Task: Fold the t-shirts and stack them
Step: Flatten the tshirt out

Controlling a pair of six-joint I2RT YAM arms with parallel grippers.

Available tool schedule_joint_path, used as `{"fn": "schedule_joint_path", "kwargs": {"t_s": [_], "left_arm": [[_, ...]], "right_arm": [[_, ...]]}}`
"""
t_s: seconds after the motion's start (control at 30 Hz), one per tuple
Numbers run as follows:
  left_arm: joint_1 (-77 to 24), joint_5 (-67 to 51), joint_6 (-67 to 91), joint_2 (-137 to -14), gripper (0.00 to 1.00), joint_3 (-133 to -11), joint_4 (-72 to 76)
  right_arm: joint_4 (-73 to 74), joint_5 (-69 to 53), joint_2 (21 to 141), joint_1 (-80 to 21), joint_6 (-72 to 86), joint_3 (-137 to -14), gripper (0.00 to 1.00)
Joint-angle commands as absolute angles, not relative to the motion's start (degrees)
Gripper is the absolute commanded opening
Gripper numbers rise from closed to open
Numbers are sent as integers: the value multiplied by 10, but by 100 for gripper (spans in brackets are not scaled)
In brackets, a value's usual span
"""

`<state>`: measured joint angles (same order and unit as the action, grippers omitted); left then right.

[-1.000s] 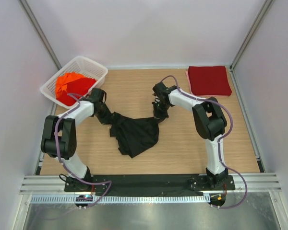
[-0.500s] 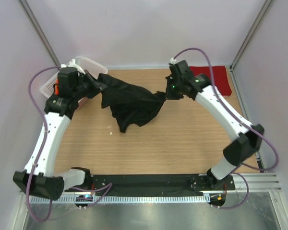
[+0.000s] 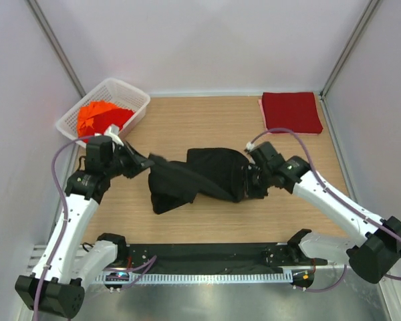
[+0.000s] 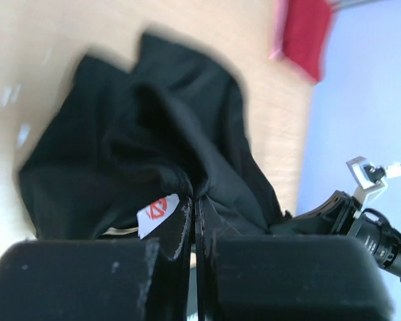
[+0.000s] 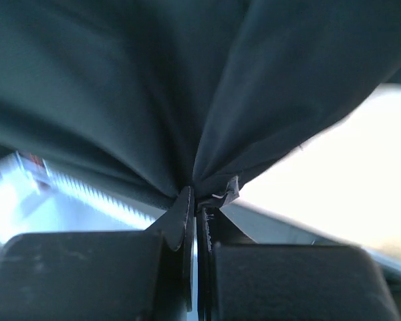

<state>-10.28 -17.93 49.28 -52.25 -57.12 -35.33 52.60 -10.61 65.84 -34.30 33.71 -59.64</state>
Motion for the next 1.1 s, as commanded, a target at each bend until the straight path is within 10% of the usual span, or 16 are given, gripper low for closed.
{"fn": "schedule_joint_path", "kwargs": {"t_s": [0.0, 0.7, 1.07], "left_arm": [[-99, -192, 514, -466, 0, -529, -388], [-100, -230, 517, -606, 0, -814, -365], [-99, -183, 483, -676, 0, -1073, -439]], "right_arm": [[490, -244, 621, -399, 376, -523, 1], [405, -360, 803, -487, 359, -687, 1], [351, -432, 990, -507, 408, -962, 1]]}}
